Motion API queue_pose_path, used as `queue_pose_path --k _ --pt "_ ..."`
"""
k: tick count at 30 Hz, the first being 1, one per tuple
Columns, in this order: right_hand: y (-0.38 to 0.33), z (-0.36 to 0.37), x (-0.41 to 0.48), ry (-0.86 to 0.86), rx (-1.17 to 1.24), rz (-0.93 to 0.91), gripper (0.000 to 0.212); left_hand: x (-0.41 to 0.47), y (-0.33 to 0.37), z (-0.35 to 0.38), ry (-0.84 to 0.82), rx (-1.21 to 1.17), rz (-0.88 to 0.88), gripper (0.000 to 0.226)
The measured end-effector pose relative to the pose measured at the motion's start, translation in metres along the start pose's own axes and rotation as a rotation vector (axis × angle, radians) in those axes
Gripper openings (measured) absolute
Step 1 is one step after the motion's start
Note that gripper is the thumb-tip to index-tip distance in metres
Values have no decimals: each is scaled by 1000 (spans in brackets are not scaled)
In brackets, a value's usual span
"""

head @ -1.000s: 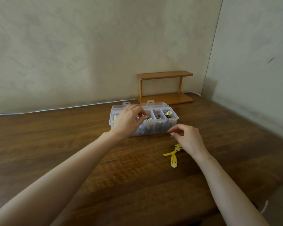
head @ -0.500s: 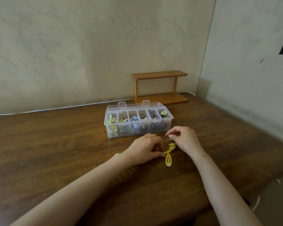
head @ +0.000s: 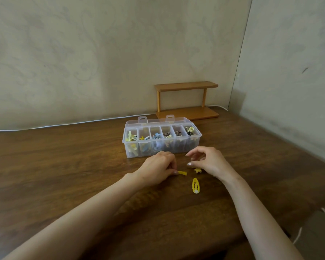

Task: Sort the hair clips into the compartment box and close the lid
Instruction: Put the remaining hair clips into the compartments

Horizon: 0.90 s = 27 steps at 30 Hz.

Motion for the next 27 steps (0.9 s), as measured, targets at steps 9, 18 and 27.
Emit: queue_pose_path --k 9,18,27 --pt "-10 10 -6 -79 53 -77 33 -4 -23 -44 506 -155 -139 5" --pt "-15 11 -9 -90 93 -99 31 45 -75 -79 526 -71 -357 7" --pt "-13 10 -7 -33 115 -82 26 61 -77 -64 391 19 -281 17"
Point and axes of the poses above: each hand's wrist, its own x-axis towards the middle knuckle, its own z-axis out of the palm, y = z × x, the point moved 4 cm from there along x, towards the middle knuckle, and after that the axes turned 8 degrees about y, right-handed, at the moved point
